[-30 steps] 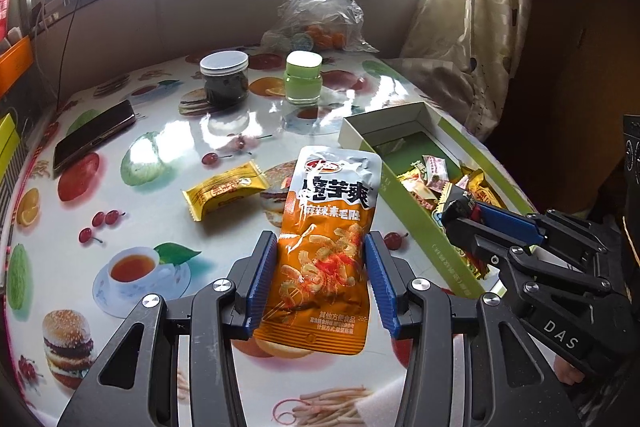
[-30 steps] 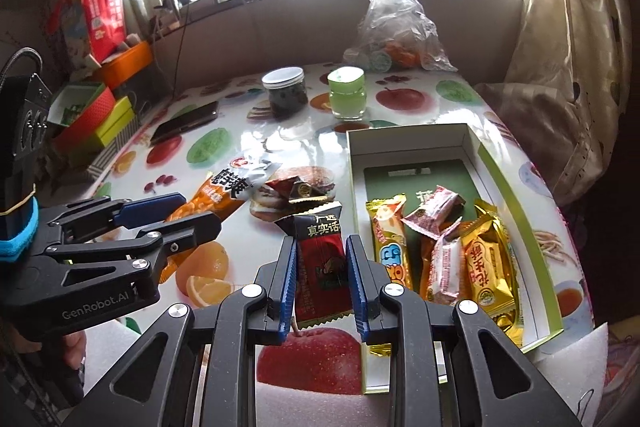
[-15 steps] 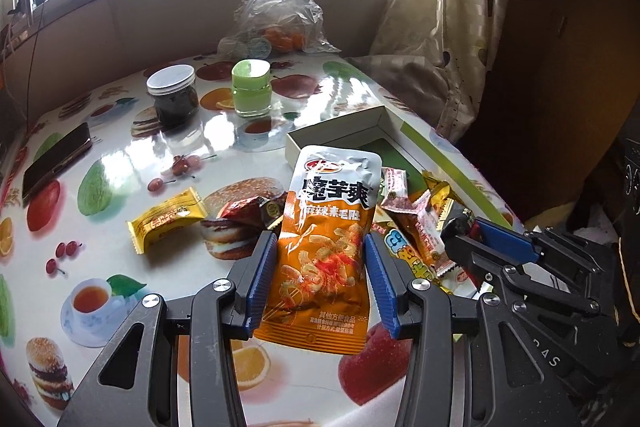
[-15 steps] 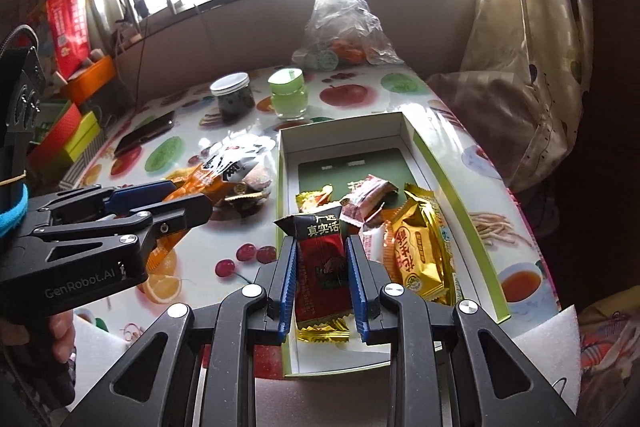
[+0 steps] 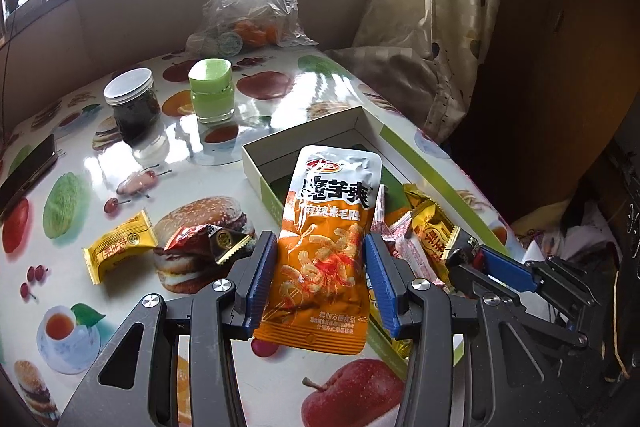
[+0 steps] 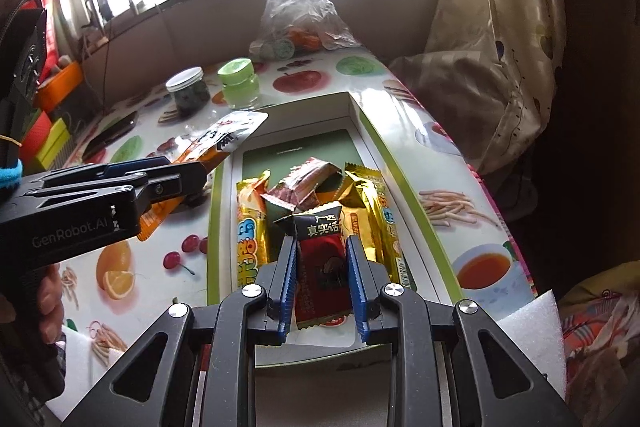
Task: Organize snacks
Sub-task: 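Lower the orange pouch and red candy into the green box with both tools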
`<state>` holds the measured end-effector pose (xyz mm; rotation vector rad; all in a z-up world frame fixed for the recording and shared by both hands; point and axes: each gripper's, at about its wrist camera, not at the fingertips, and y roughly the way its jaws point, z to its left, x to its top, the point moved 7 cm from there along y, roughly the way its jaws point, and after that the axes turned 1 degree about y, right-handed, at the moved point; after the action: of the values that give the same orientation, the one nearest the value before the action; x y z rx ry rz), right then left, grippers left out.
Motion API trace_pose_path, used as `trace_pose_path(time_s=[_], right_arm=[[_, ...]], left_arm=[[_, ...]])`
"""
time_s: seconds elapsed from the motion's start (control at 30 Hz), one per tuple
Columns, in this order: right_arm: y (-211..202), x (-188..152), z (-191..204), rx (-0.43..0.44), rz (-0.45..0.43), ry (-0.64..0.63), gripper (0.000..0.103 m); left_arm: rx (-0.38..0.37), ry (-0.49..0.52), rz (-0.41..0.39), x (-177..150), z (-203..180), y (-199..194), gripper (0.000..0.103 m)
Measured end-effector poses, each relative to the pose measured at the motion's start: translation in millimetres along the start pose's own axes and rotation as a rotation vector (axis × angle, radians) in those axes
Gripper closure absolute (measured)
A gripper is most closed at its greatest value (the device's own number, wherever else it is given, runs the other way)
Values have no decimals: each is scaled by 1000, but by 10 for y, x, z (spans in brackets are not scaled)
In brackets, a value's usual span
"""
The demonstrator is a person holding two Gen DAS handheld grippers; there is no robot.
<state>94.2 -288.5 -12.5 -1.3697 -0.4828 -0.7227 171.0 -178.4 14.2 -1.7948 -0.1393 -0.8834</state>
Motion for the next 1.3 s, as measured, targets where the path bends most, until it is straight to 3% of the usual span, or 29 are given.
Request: trace_pose_path(time_s=[0.67, 1.3], right_arm=[[156, -106, -227, -34, 42, 30, 80], [214, -147, -233, -34, 55, 45, 80]], left_arm=[[-4, 20, 65, 83, -211, 462, 56], [1, 19, 95, 87, -248, 596, 53]])
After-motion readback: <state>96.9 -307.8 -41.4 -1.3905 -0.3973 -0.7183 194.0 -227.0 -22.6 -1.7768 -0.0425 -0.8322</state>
